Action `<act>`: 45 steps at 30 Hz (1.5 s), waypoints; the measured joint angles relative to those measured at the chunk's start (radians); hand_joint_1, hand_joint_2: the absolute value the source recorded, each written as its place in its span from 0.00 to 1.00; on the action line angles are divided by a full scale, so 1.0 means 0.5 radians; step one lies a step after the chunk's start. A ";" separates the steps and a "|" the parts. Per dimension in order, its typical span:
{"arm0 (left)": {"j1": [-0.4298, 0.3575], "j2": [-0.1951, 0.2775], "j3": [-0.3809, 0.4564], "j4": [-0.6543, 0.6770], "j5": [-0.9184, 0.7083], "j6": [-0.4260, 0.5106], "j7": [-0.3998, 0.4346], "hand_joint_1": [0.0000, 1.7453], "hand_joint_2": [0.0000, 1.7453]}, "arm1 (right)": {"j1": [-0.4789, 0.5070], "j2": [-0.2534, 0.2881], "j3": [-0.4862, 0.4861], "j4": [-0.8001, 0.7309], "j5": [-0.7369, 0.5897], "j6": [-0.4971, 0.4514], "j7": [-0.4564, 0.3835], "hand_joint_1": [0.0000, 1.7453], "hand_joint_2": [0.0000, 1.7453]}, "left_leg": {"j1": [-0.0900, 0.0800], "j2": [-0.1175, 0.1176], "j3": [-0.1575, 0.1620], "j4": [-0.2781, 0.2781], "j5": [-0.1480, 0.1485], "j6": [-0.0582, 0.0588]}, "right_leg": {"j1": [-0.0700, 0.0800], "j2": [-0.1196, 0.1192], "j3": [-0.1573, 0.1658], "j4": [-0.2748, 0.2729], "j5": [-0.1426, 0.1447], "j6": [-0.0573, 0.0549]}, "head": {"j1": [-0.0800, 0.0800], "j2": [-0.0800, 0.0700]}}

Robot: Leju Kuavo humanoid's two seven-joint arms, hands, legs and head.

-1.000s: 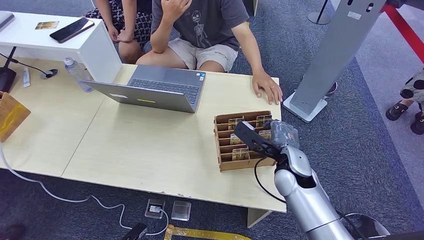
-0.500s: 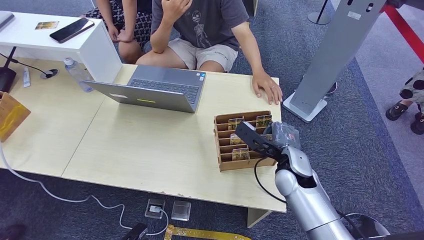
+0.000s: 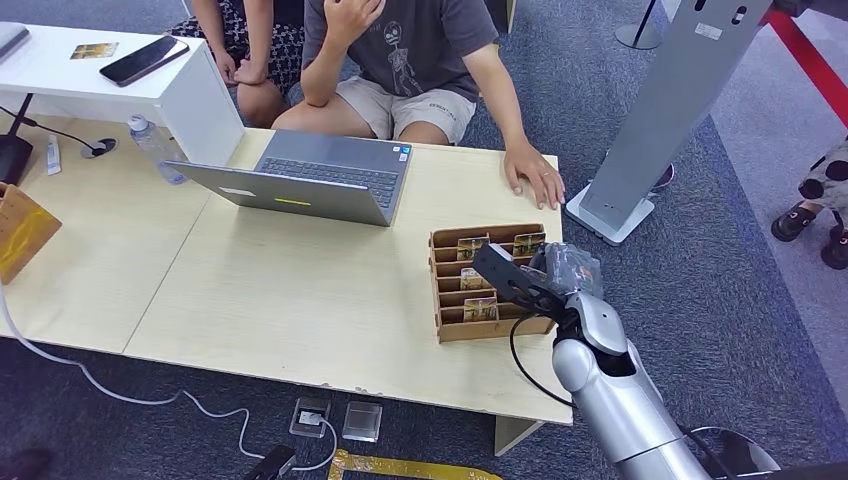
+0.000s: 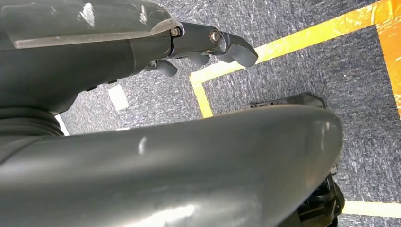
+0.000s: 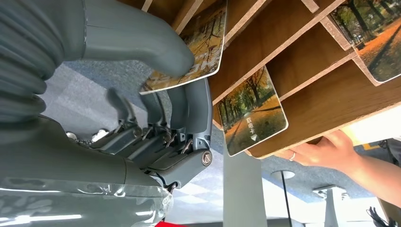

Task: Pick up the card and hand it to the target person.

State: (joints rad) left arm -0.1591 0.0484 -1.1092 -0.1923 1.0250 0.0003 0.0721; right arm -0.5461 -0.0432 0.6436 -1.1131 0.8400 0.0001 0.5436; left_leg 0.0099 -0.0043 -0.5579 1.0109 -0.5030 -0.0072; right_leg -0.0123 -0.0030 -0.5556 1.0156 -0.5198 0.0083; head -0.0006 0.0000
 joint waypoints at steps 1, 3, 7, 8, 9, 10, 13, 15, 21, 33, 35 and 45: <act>-0.001 0.000 0.000 0.000 -0.001 0.001 0.000 0.00 0.00 | 0.000 0.000 0.000 0.000 0.000 0.000 0.000 0.97 1.00 | 0.000 0.000 0.000 0.000 0.000 0.000 | 0.000 0.000 0.000 0.000 0.000 0.000 | 0.000 0.000; -0.002 0.000 -0.001 0.000 -0.002 0.005 -0.001 0.00 0.00 | 0.001 -0.001 0.000 -0.001 0.000 0.001 0.000 0.97 1.00 | 0.000 0.000 0.000 0.000 0.000 0.000 | 0.000 0.000 0.000 0.000 0.000 0.000 | 0.000 0.000; -0.003 0.000 -0.001 0.000 0.002 0.017 -0.006 0.00 0.00 | 0.001 -0.001 0.000 -0.001 0.000 0.001 0.000 0.97 1.00 | 0.000 0.000 0.001 0.000 0.000 0.000 | 0.000 0.000 0.001 0.000 0.000 0.000 | 0.000 0.000; -0.003 0.000 -0.001 0.000 0.003 0.019 -0.006 0.00 0.00 | 0.001 -0.001 0.000 -0.001 0.000 0.000 -0.001 0.97 1.00 | 0.000 0.000 0.001 0.000 0.000 0.000 | 0.000 0.000 0.001 0.000 0.000 0.000 | 0.000 0.000; -0.003 0.000 -0.001 0.000 0.004 0.019 -0.006 0.00 0.00 | 0.001 -0.001 0.000 -0.001 0.000 -0.002 -0.002 0.97 1.00 | 0.000 0.000 0.001 0.000 0.000 0.000 | 0.000 0.000 0.001 0.000 0.000 0.000 | 0.000 0.000; -0.003 0.000 -0.001 0.000 0.006 0.019 -0.006 0.00 0.00 | 0.001 -0.001 0.000 -0.002 -0.001 -0.003 -0.003 0.97 1.00 | 0.000 0.000 0.001 0.000 0.000 0.000 | 0.000 0.000 0.001 0.000 0.000 0.000 | 0.000 0.000; -0.003 0.000 -0.001 0.000 0.009 0.019 -0.006 0.00 0.00 | 0.004 -0.001 0.000 -0.009 -0.002 -0.006 -0.008 0.97 1.00 | 0.000 0.000 0.000 0.000 0.000 0.000 | 0.000 0.000 0.001 0.000 0.000 0.000 | 0.000 0.000; -0.003 0.000 -0.001 0.000 0.010 0.019 -0.006 0.00 0.00 | 0.009 -0.002 -0.001 -0.021 -0.004 -0.008 -0.013 0.97 1.00 | 0.000 0.000 0.000 0.000 0.000 0.000 | 0.000 0.000 0.000 0.000 0.000 0.000 | 0.000 0.000; 0.003 0.000 -0.001 0.000 0.019 0.019 -0.023 0.00 0.00 | 0.053 -0.022 -0.010 -0.220 -0.013 -0.006 0.003 0.97 1.00 | 0.000 0.000 0.000 0.000 0.000 0.000 | 0.000 0.000 0.000 0.000 0.000 0.000 | -0.001 0.000; 0.038 0.001 0.000 0.000 0.047 0.022 -0.061 0.00 0.00 | 0.106 -0.139 -0.045 -0.957 -0.062 0.023 0.040 0.97 1.00 | 0.000 0.001 0.000 0.000 0.000 0.000 | 0.000 0.001 0.000 0.000 0.000 0.000 | 0.000 0.000; 0.038 0.001 0.001 0.000 0.047 0.022 -0.061 0.00 0.00 | 0.108 -0.150 -0.046 -1.000 -0.091 0.027 0.029 0.97 1.00 | 0.000 0.001 0.000 0.000 0.000 0.000 | 0.000 0.001 0.000 0.000 0.000 0.000 | 0.000 0.000; 0.011 0.000 0.000 0.000 0.017 0.019 -0.013 0.00 0.00 | -0.028 -0.125 -0.029 -0.826 -0.334 0.019 -0.194 0.97 1.00 | 0.000 -0.001 -0.002 0.000 0.000 0.000 | 0.000 0.000 0.000 0.000 0.000 0.000 | -0.001 0.000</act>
State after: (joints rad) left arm -0.1536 0.0484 -1.1093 -0.1923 1.0336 0.0100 0.0654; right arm -0.5603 -0.1056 0.6291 -1.5262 0.6729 0.0097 0.4465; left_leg 0.0099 -0.0047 -0.5588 1.0108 -0.5029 -0.0072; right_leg -0.0123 -0.0032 -0.5555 1.0158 -0.5197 0.0082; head -0.0011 0.0000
